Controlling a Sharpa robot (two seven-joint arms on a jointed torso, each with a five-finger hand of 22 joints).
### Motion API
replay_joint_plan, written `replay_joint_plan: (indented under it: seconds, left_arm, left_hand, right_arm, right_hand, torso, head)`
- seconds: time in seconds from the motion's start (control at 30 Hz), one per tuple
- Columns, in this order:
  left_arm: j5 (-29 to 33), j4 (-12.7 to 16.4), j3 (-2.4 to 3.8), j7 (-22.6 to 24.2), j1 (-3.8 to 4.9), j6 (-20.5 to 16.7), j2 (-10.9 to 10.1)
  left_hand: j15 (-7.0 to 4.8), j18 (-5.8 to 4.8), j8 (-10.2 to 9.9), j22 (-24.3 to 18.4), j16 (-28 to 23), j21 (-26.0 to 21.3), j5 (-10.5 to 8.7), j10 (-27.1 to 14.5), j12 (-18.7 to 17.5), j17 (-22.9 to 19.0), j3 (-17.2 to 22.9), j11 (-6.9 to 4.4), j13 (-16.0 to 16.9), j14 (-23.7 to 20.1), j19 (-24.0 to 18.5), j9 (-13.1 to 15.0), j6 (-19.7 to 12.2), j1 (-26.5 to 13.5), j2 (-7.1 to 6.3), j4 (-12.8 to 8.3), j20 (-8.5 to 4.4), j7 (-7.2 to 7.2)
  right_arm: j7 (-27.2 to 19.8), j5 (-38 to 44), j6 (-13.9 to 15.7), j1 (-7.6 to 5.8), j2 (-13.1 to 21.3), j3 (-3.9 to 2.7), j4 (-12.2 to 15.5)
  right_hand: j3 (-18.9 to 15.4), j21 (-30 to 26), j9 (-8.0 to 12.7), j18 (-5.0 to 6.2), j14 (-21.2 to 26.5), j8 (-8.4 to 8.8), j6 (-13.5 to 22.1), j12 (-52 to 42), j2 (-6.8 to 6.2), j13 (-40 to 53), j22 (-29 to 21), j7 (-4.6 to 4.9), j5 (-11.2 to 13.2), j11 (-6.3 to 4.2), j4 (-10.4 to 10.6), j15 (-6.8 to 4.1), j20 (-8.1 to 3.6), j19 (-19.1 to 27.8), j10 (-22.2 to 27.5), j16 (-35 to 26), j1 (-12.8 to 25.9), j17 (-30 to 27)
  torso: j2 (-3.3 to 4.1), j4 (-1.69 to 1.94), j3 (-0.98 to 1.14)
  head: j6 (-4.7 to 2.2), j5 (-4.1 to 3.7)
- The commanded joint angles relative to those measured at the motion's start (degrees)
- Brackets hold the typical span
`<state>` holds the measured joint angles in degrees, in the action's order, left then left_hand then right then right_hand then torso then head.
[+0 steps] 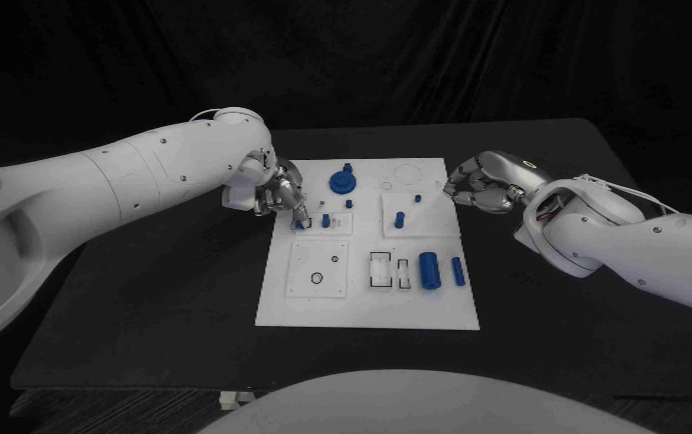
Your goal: Assemble the parts on the task board
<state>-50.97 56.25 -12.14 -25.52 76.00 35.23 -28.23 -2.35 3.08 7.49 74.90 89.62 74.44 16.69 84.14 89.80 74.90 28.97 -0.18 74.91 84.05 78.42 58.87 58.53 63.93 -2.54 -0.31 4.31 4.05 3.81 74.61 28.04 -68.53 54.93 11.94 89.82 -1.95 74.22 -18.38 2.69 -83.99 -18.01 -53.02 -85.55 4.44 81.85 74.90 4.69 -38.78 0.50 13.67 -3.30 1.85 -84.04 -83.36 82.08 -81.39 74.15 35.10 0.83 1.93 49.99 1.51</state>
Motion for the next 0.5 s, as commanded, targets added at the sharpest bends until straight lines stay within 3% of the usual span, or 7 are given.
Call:
replay_joint_plan:
  seconds: [0.03, 0.5]
  left_arm:
    - [0.08, -0.15, 0.04, 0.71, -0.24, 0.44, 0.22]
    - [0.08, -0.6, 0.04, 1.01, -0.66, -0.39, 0.55]
  left_hand:
    - [0.28, 0.84, -0.39, 9.86, 0.38, -0.33, -0.71, 5.3, -0.32, 15.1, -0.59, 0.45, 14.74, 5.95, -0.29, -0.17, -0.18, 0.18, 0.63, 0.31, 0.04, -0.29]
    - [0.37, 0.92, -0.98, 9.75, 0.38, -0.74, -2.44, 5.1, -0.5, 15.1, -1.56, 0.54, 14.62, 5.95, -0.55, -0.87, -0.16, 0.17, 1.02, 0.91, 0.12, -0.2]
  right_arm:
    - [0.74, 0.09, -0.23, 0.19, 0.02, -0.04, -0.01]
    - [0.78, 0.09, -0.41, 0.39, 0.03, -0.04, -0.02]
  right_hand:
    - [0.37, -0.36, 0.03, 0.82, -3.1, 0.19, -0.07, 0.17, 0.13, -0.95, 10.42, 0.06, -0.3, -0.42, 0.1, -0.53, 0.52, -0.32, -1.98, -0.27, -0.3, -0.05]
    - [0.54, -0.43, -0.03, 0.83, -3.08, 0.13, -0.19, 0.19, 0.09, -0.98, 10.41, 0.04, -0.29, -0.43, 0.04, -0.53, 0.52, -0.3, -1.96, -0.34, -0.29, -0.17]
  torso:
    - [0.01, 0.01, 0.02]
    - [-0.01, -0.02, 0.01]
  head:
    - [0.01, -0.1]
    - [0.01, -0.17]
